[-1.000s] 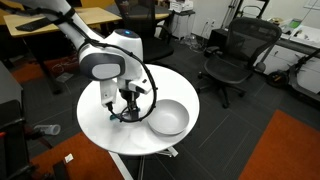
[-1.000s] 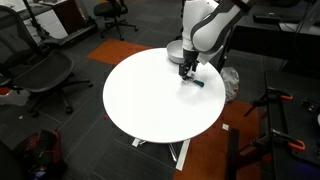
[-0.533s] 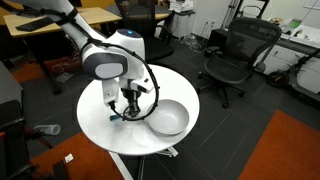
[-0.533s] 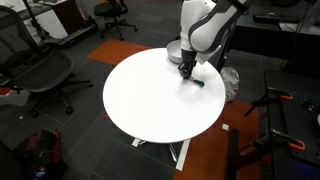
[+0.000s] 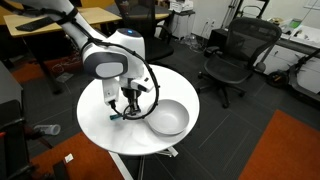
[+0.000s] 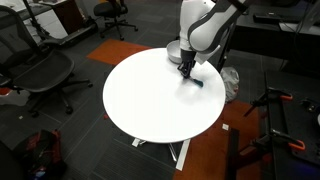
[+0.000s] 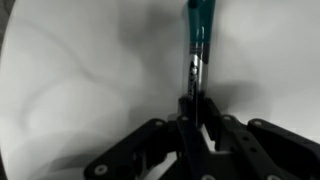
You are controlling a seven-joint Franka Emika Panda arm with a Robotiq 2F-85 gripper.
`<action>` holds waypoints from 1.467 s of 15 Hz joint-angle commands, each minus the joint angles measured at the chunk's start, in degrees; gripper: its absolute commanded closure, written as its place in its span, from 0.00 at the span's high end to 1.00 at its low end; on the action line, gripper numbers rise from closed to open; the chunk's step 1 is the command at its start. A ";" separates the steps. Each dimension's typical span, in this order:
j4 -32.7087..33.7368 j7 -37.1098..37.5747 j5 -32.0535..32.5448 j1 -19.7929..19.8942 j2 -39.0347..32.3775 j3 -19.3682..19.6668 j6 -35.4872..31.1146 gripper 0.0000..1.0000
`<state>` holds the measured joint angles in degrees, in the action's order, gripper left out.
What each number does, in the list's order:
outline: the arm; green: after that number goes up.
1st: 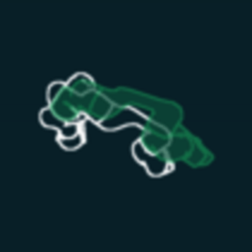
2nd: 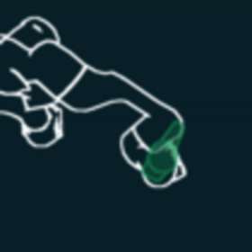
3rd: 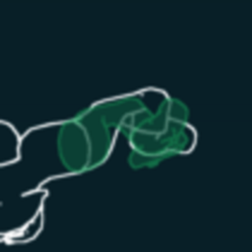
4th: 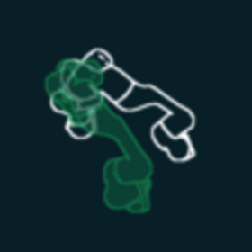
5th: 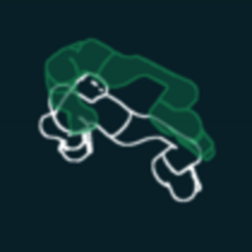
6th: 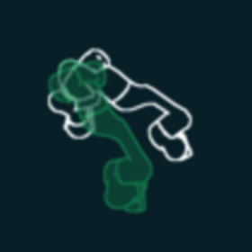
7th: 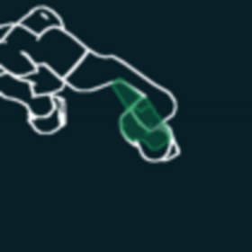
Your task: Move the marker to the left
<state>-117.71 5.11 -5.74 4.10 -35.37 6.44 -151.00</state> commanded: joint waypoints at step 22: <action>10.18 24.73 0.63 -13.14 0.14 -0.57 6.68 0.05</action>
<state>-109.43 21.58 -5.78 -5.01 -35.03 3.34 -146.21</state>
